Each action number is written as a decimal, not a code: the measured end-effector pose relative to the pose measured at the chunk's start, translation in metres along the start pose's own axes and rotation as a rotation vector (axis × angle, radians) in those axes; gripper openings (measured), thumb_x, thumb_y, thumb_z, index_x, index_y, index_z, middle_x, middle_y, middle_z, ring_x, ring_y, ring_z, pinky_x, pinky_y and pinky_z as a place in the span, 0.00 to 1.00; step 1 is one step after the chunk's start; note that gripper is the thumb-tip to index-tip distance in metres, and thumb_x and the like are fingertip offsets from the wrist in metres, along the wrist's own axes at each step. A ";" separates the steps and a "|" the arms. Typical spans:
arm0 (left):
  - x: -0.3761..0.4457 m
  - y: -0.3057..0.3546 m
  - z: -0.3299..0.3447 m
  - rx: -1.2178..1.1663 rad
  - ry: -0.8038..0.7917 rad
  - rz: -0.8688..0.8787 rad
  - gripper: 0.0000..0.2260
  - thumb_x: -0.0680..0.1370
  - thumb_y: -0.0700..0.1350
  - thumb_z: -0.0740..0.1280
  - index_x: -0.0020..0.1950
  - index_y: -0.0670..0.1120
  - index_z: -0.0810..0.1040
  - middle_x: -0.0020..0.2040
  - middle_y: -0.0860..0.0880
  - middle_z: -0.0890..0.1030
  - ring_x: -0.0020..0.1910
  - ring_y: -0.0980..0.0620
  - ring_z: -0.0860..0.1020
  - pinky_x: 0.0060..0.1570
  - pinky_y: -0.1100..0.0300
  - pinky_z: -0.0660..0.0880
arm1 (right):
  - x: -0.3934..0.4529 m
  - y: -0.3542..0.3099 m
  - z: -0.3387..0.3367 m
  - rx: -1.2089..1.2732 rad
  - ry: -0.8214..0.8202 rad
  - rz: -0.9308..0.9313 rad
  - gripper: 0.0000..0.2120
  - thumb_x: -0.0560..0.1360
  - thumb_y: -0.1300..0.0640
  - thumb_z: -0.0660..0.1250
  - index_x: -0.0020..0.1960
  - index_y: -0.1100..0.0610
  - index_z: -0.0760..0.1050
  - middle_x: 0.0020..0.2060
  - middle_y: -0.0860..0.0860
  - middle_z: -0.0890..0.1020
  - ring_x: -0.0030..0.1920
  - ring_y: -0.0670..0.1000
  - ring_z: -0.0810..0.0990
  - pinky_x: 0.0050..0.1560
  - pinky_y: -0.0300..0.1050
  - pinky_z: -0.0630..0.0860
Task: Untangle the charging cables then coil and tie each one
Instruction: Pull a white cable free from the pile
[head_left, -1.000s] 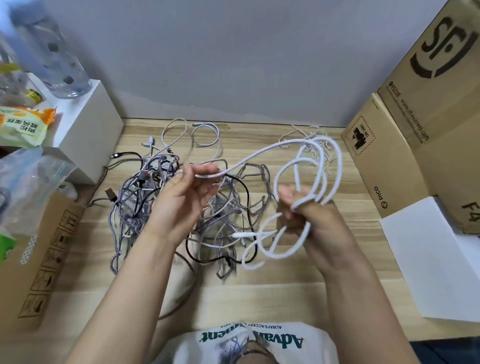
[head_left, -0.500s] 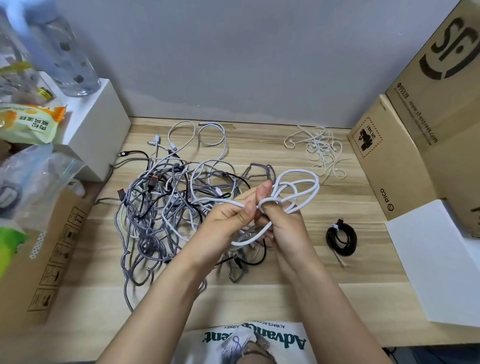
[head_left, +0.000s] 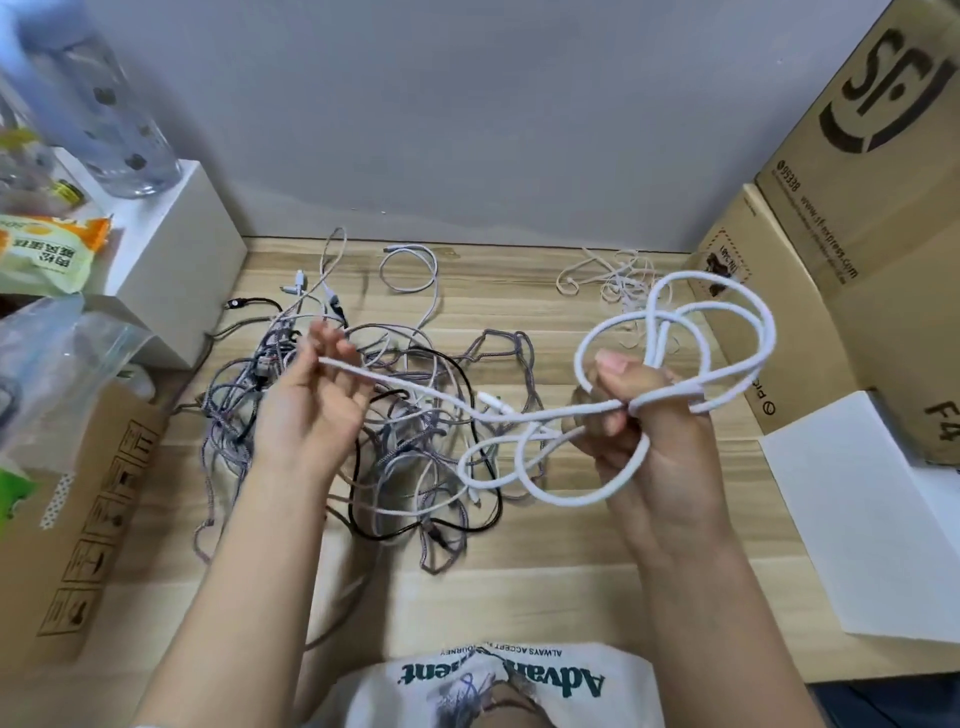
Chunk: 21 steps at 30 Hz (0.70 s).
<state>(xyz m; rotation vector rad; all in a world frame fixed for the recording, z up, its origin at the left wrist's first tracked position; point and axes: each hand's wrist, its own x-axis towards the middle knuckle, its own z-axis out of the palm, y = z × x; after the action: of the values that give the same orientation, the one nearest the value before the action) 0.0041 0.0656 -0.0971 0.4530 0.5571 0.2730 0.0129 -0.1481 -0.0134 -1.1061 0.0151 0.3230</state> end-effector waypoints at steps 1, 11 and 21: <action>-0.006 0.001 0.010 0.102 -0.098 0.023 0.14 0.74 0.48 0.59 0.38 0.50 0.84 0.36 0.57 0.81 0.35 0.60 0.79 0.42 0.66 0.75 | 0.002 0.004 -0.001 -0.088 0.008 -0.003 0.14 0.62 0.62 0.71 0.21 0.53 0.73 0.18 0.45 0.69 0.21 0.41 0.67 0.25 0.30 0.66; -0.066 -0.038 0.044 0.672 -0.514 -0.035 0.14 0.79 0.46 0.58 0.59 0.44 0.78 0.52 0.45 0.83 0.52 0.51 0.81 0.50 0.64 0.76 | 0.007 0.046 0.014 -0.477 -0.227 -0.029 0.06 0.66 0.58 0.67 0.37 0.47 0.80 0.35 0.43 0.83 0.40 0.39 0.80 0.43 0.35 0.74; -0.016 -0.019 0.008 0.174 0.031 -0.167 0.09 0.76 0.43 0.60 0.37 0.45 0.76 0.35 0.50 0.83 0.35 0.55 0.82 0.36 0.63 0.77 | -0.004 0.031 0.014 -0.330 -0.165 0.003 0.17 0.68 0.60 0.70 0.22 0.51 0.72 0.20 0.43 0.71 0.24 0.40 0.69 0.29 0.31 0.68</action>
<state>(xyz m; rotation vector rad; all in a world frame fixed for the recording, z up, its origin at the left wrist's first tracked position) -0.0022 0.0399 -0.0930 0.5674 0.6480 0.0720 -0.0013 -0.1249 -0.0333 -1.4021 -0.1890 0.4288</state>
